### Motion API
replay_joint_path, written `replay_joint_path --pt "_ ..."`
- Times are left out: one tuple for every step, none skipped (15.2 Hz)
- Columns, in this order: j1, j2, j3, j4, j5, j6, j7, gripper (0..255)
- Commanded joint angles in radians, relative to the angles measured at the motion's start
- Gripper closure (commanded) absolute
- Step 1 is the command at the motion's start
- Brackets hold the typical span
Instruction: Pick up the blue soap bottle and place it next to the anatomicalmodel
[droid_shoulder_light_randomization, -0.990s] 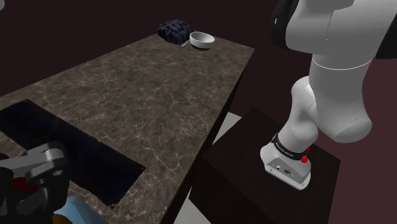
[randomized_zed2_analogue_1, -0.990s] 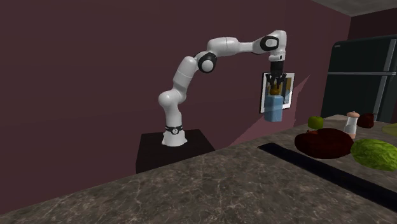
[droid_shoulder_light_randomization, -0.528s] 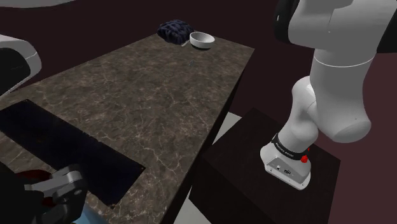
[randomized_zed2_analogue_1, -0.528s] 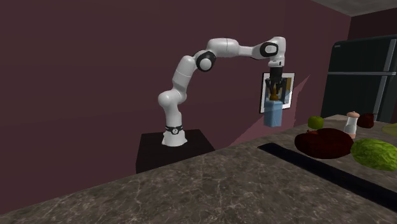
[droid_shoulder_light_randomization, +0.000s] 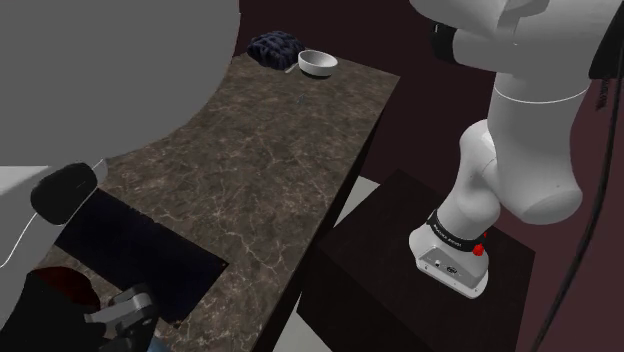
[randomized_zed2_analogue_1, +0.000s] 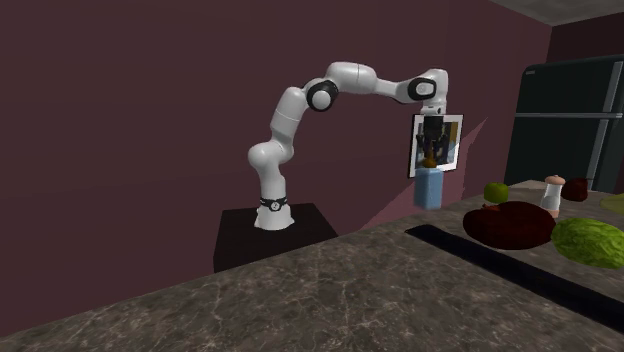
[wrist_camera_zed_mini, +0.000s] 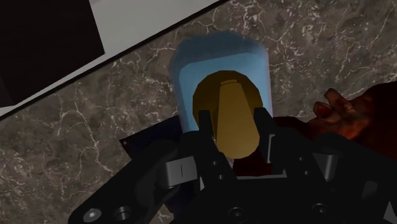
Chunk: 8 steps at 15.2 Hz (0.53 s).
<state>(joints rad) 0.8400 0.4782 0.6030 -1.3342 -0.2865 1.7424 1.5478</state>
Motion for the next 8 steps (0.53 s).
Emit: replay_joint_path --pt "-0.003 0.000 -0.001 -0.029 -0.001 0.029 0.004 255" --pt "-0.005 0.000 -0.001 -0.042 -0.002 0.042 0.006 255" --pt "-0.007 0.001 -0.002 -0.055 -0.003 0.055 0.007 255" --pt "-0.009 0.002 -0.003 -0.067 -0.004 0.068 0.009 255" --pt "-0.010 0.003 -0.003 -0.079 -0.005 0.081 0.010 255" --pt "-0.011 0.005 -0.004 -0.091 -0.007 0.093 0.012 255" --pt "-0.013 0.006 -0.005 -0.102 -0.008 0.106 0.013 255" --pt "-0.013 0.008 -0.006 -0.109 -0.009 0.114 0.014 255"
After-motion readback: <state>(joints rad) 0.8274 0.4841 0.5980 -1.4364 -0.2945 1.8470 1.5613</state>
